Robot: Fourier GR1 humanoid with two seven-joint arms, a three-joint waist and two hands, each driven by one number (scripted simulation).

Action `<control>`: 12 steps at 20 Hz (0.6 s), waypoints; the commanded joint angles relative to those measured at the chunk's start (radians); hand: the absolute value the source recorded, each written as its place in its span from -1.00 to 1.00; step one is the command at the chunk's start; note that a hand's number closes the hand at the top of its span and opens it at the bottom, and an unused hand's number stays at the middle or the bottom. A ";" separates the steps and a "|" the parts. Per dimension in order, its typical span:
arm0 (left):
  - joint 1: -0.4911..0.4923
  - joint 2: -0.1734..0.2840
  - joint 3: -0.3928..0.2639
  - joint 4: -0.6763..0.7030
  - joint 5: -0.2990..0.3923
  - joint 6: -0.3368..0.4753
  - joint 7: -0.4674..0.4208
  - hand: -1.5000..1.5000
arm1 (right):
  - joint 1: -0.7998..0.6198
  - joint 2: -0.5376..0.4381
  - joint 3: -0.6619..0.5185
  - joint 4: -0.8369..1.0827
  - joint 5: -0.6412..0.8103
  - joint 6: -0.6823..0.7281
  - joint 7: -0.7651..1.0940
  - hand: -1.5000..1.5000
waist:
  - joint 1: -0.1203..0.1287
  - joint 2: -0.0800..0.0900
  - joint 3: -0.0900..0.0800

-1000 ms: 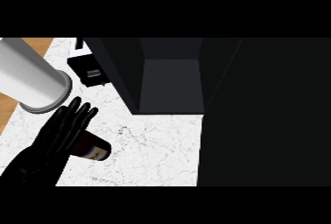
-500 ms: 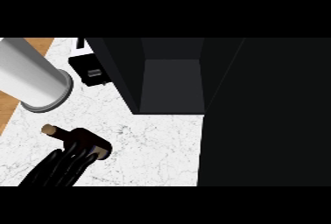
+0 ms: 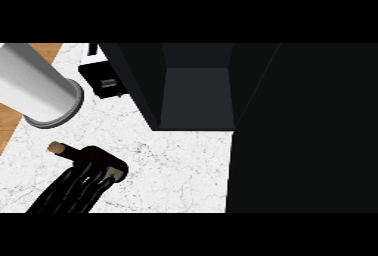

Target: Pick up the wine, place it into the cabinet and close the cabinet

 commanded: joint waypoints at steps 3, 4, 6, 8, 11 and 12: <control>0.074 0.011 -0.004 -0.263 0.080 0.062 0.083 -1.00 | -0.015 -0.023 -0.056 -0.085 -0.046 -0.008 0.062 -1.00 | 0.005 -0.003 0.001; 0.016 0.032 0.071 -0.204 0.127 0.046 0.079 -1.00 | -0.057 0.000 -0.014 -0.064 0.002 -0.034 0.075 -1.00 | 0.002 0.001 0.000; -0.028 0.025 0.079 -0.225 0.120 0.104 0.120 -1.00 | -0.030 0.006 0.041 -0.091 0.044 -0.041 0.095 -1.00 | -0.002 0.000 0.000; 0.011 0.049 0.154 -0.202 0.169 0.058 0.086 -1.00 | -0.037 0.010 0.034 -0.141 0.025 -0.065 0.134 -1.00 | 0.002 -0.002 -0.001; -0.026 0.065 0.215 -0.221 0.212 0.107 0.136 -1.00 | -0.045 -0.009 -0.002 -0.117 0.010 -0.053 0.123 -1.00 | -0.001 -0.002 0.000; 0.004 0.060 0.228 -0.158 0.199 0.041 0.079 -1.00 | -0.042 -0.021 0.010 -0.168 0.012 -0.060 0.178 -1.00 | 0.000 -0.002 -0.001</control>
